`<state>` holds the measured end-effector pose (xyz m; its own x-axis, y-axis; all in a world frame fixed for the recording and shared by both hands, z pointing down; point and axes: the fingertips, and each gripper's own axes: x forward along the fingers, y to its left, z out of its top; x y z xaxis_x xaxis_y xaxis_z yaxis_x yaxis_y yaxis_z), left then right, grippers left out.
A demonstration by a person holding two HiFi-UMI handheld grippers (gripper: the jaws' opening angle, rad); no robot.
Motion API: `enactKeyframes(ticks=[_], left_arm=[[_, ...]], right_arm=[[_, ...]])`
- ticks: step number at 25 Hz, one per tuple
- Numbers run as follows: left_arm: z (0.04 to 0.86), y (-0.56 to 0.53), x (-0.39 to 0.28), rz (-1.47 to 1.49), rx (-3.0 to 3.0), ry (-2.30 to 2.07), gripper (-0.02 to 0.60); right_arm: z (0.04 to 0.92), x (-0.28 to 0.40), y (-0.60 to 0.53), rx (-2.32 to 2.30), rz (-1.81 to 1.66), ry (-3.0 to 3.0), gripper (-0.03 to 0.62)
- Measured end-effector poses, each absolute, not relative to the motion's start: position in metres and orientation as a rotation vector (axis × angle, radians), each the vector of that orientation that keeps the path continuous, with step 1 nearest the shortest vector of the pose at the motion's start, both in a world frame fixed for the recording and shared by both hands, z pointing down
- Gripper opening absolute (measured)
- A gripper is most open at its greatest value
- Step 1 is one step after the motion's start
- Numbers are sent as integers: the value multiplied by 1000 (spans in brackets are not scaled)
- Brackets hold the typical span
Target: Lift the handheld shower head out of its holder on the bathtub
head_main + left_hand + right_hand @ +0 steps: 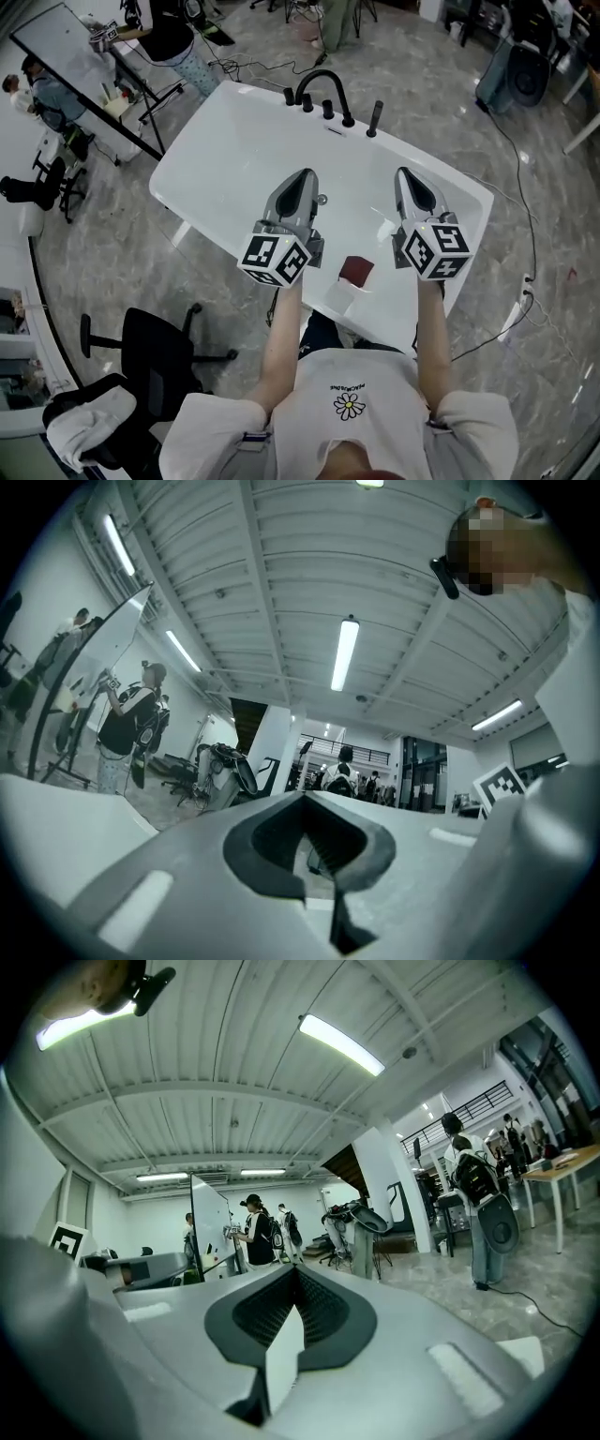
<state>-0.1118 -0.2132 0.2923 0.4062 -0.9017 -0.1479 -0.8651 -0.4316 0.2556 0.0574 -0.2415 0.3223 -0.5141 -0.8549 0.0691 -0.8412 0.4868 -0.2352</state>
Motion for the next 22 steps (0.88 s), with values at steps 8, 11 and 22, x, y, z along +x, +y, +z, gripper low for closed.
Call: enactKeyframes(ticks=[8, 11, 22], left_arm=[[333, -272, -101, -259, 2555, -1511, 0], [345, -299, -107, -268, 2533, -1518, 0], [449, -404, -101, -269, 2531, -1409, 0]], right_arm=[[353, 56, -317, -1588, -352, 2697, 25], [369, 57, -347, -1614, -330, 2700, 25], [495, 49, -477, -1665, -348, 2770, 25]])
